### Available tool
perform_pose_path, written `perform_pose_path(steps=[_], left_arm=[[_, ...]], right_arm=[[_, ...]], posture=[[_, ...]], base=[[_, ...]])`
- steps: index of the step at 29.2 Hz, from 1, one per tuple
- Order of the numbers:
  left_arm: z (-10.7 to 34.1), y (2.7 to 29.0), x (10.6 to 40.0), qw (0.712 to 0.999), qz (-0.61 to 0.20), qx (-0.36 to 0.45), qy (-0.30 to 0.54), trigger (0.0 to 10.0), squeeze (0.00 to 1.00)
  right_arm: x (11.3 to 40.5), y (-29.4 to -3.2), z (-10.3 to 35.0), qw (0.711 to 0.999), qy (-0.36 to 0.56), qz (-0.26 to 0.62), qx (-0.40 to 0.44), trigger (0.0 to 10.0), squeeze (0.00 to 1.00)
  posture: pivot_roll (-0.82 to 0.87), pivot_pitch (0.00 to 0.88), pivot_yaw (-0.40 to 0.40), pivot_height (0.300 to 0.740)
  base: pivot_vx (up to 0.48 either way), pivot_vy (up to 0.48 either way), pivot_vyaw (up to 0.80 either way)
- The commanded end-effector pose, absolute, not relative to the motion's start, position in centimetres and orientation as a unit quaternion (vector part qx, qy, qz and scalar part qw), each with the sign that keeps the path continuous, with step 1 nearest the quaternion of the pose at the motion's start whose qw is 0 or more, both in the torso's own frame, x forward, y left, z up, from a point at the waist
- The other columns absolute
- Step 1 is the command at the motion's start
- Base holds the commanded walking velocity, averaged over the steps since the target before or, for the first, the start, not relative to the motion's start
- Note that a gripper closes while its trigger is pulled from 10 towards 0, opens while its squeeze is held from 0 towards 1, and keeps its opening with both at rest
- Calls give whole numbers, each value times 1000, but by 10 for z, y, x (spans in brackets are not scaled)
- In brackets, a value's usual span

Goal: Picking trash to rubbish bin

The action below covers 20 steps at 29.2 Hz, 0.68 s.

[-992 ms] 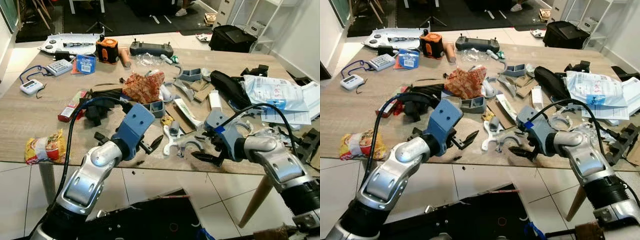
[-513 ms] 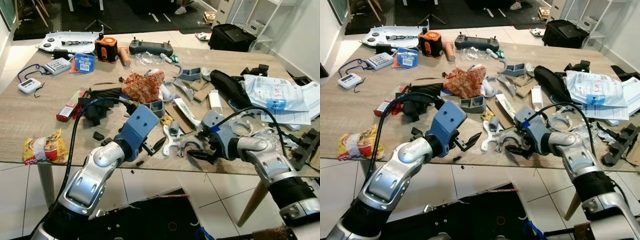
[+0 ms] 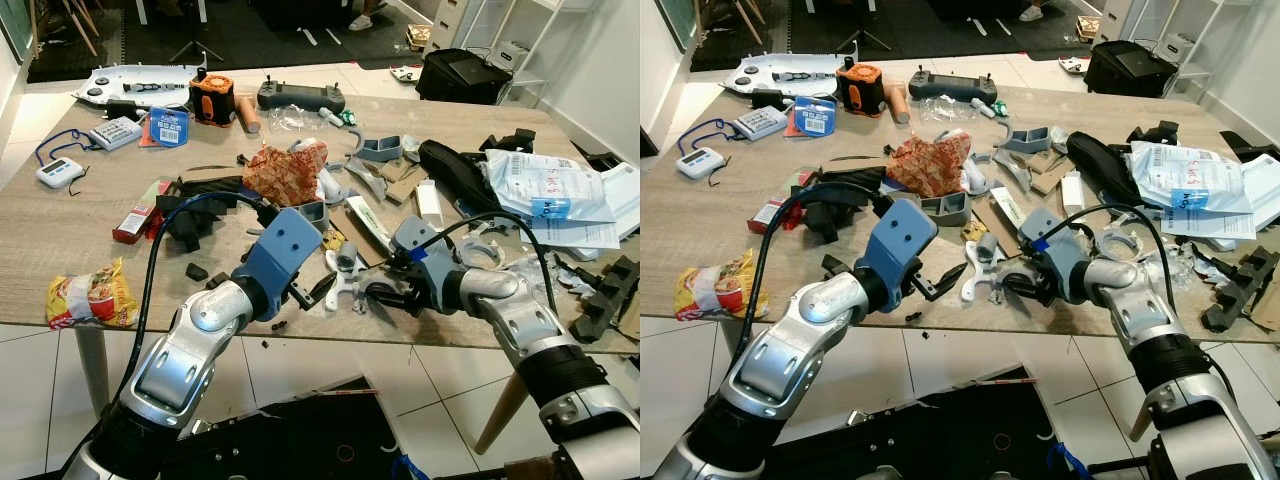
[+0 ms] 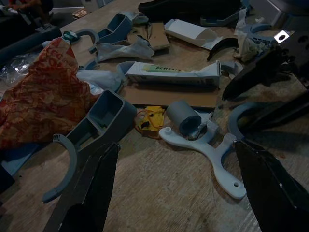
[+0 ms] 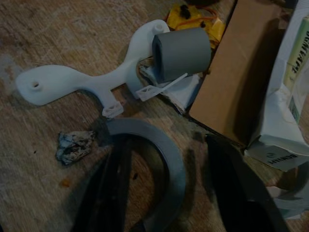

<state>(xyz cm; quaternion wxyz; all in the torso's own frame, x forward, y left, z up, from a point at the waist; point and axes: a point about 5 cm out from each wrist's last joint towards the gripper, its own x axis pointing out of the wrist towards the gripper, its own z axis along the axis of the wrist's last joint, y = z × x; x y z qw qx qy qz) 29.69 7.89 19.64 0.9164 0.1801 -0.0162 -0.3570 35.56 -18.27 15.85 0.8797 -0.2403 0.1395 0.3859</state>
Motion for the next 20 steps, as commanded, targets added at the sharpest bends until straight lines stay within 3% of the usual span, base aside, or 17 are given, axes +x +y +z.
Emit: perform_pose_path(steps=[1,17,18,20], left_arm=[[197,73,296,911,-366,188,-18,10000,0],[197,73,296,911,-366,189,-19,10000,0],[197,73,296,911,-366,188,-20,10000,0],[200,75,297,914,-360,183,-25,10000,0]], right_arm=[[352,-190,143,875,177,380,-244,0,0],[349,-192,139,872,184,387,-236,0,0],[349,-191,141,873,179,391,-228,0,0],[349,-179,176,891,106,430,-101,0,0]], posture=[[3,187,-53,740],[4,180,-52,740],[4,180,-52,740],[8,179,-54,740]], base=[[0,0,0],[0,0,0],[0,0,0],[0,0,0]])
